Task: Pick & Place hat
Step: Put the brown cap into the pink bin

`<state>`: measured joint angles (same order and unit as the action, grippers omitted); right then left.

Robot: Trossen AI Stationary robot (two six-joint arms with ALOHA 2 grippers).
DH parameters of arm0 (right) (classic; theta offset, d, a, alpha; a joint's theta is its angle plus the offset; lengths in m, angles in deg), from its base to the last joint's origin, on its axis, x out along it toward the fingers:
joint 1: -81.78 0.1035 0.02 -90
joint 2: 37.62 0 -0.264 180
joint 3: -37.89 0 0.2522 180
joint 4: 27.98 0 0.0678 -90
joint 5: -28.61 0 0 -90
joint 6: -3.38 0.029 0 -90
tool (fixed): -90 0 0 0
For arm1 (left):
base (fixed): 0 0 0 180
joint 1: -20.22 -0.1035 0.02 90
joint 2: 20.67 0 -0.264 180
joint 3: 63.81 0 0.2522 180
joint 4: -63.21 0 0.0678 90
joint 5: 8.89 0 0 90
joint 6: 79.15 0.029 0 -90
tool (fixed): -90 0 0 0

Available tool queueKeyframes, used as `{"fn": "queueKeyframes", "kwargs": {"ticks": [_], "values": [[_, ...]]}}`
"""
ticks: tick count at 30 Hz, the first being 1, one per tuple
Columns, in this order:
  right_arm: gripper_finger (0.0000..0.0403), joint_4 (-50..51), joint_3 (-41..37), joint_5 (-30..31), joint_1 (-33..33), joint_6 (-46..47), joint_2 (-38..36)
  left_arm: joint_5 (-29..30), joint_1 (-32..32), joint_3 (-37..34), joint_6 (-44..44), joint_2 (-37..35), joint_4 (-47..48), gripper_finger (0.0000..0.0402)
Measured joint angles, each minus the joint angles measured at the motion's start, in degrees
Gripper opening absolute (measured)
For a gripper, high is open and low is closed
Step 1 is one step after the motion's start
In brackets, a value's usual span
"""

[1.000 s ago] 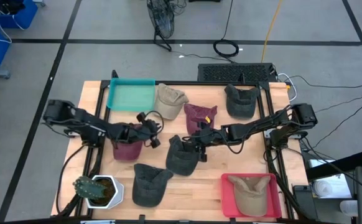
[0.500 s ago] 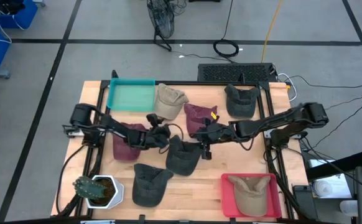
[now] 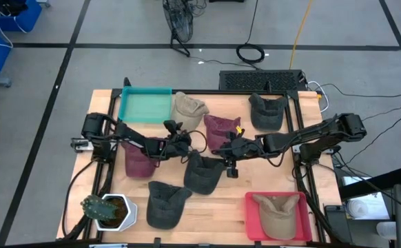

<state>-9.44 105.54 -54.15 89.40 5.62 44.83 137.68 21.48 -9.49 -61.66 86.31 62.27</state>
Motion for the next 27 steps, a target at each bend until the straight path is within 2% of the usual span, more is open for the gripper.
{"fn": "queueKeyframes", "kwargs": {"ticks": [4, 14, 17, 22, 27], "values": [[0.0121, 1.2, 0.0, 0.0, 0.0, 0.1, 0.0, -1.4, 0.4, 0.2, 4.3, -2.1, 5.3, 0.0218], [0.0121, 4.2, 0.0, 0.0, 0.6, 0.5, -1.6, -8.8, 0.9, 2.1, 5.8, -11.6, 22.9, 0.0218], [0.0121, 3.6, 0.0, 0.0, 1.3, 0.2, -2.7, -9.5, 0.2, 2.1, 7.7, -11.9, 22.0, 0.0218], [0.0121, 3.9, 0.0, 0.0, 2.6, 0.1, -4.8, -14.4, -2.0, 2.1, 11.0, -10.1, 21.7, 0.0218], [0.0121, 3.6, 0.0, 0.1, 3.6, -0.3, -6.5, -12.9, -4.9, 2.1, 13.3, -7.3, 20.0, 0.0218]]}}
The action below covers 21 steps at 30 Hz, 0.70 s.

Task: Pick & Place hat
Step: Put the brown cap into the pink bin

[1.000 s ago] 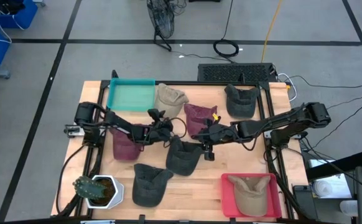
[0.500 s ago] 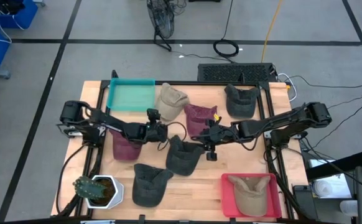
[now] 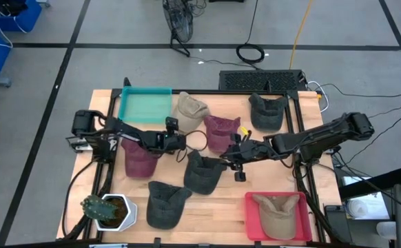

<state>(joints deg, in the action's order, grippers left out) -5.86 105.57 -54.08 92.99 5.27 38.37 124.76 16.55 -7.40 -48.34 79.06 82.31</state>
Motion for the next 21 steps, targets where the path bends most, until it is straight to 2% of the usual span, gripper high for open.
{"fn": "queueKeyframes", "kwargs": {"ticks": [5, 13, 16, 21], "values": [[0.0121, 0.0, 0.0, 0.1, 0.2, -1.1, -0.7, 4.6, -2.5, 0.0, 1.7, 1.6, -6.0, 0.0218], [0.0121, 0.9, 0.0, 0.1, 0.2, -1.5, -0.6, 4.4, -4.7, 0.1, 3.2, 1.7, -11.9, 0.0212], [0.0121, 0.9, 0.0, 0.1, 0.2, -1.5, -0.6, 4.4, -4.8, 0.1, 3.1, 1.7, -12.3, 0.0185], [0.0121, 1.0, 0.0, 0.1, 0.2, -1.5, -0.6, 3.8, -4.7, 0.1, 1.0, 1.7, -14.2, 0.0109]]}}
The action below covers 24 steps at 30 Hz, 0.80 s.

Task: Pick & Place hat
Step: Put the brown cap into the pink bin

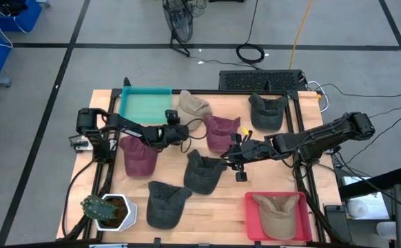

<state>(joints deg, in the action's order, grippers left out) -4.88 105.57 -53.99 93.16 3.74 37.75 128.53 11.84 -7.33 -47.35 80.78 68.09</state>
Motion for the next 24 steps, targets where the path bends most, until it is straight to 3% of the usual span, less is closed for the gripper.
{"fn": "queueKeyframes", "kwargs": {"ticks": [7, 13, 18, 24], "values": [[0.0121, 0.8, 0.0, 0.0, 0.0, 0.0, 0.0, 0.5, 0.7, 0.2, -2.9, -0.3, -2.9, 0.0013], [0.0121, 4.2, 0.0, 0.0, 0.0, 0.2, 0.0, 4.6, 4.1, 0.8, -1.9, -0.5, -5.8, 0.0036], [0.0121, 6.6, -0.1, 0.1, 0.0, 1.5, 0.0, 6.9, 7.5, 2.6, -2.4, -3.0, -5.1, 0.0014], [0.0121, 3.2, -2.6, 0.3, 0.0, 2.0, 0.0, 14.8, 11.4, 4.2, -2.6, -8.4, -4.3, 0.0028]]}}
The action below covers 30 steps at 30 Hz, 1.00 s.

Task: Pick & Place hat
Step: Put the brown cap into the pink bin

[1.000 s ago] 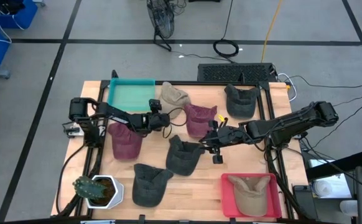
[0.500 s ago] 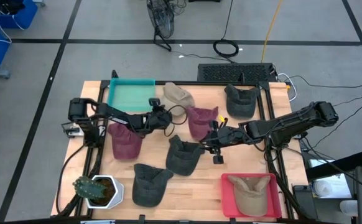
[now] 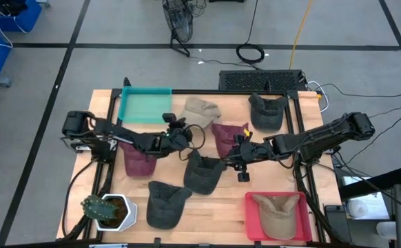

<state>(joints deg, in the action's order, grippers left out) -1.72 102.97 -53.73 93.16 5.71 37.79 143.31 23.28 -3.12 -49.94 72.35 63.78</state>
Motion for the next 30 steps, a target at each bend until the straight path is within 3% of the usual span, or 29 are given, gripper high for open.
{"fn": "queueKeyframes", "kwargs": {"ticks": [3, 7, 13, 19, 25, 30], "values": [[0.0121, -3.3, -1.8, 0.1, -0.1, 0.0, 0.0, 1.2, 2.2, 0.3, -1.1, -2.9, 0.4, 0.0029], [0.0121, -10.8, -2.7, 2.0, -0.3, -1.7, 0.0, -1.5, 5.0, 0.7, -8.1, -4.7, -0.7, 0.0011], [0.0121, -27.2, -2.7, 12.0, 0.9, -14.1, 0.0, -2.6, 6.6, 0.7, -14.0, -4.3, -1.7, 0.0028], [0.0123, -37.5, -2.7, 16.7, 0.6, -26.3, 0.7, -2.2, 6.7, 0.7, -12.8, -4.2, -2.0, 0.0011], [0.0148, -39.8, -1.0, 16.9, -1.6, -27.5, 5.2, -2.2, 6.3, 0.7, -10.3, -4.2, -4.9, 0.0031], [0.0179, -41.4, 2.6, 23.4, -2.7, -32.4, 11.0, -2.4, 6.4, 1.4, -8.7, -4.2, -5.0, 0.0015]]}}
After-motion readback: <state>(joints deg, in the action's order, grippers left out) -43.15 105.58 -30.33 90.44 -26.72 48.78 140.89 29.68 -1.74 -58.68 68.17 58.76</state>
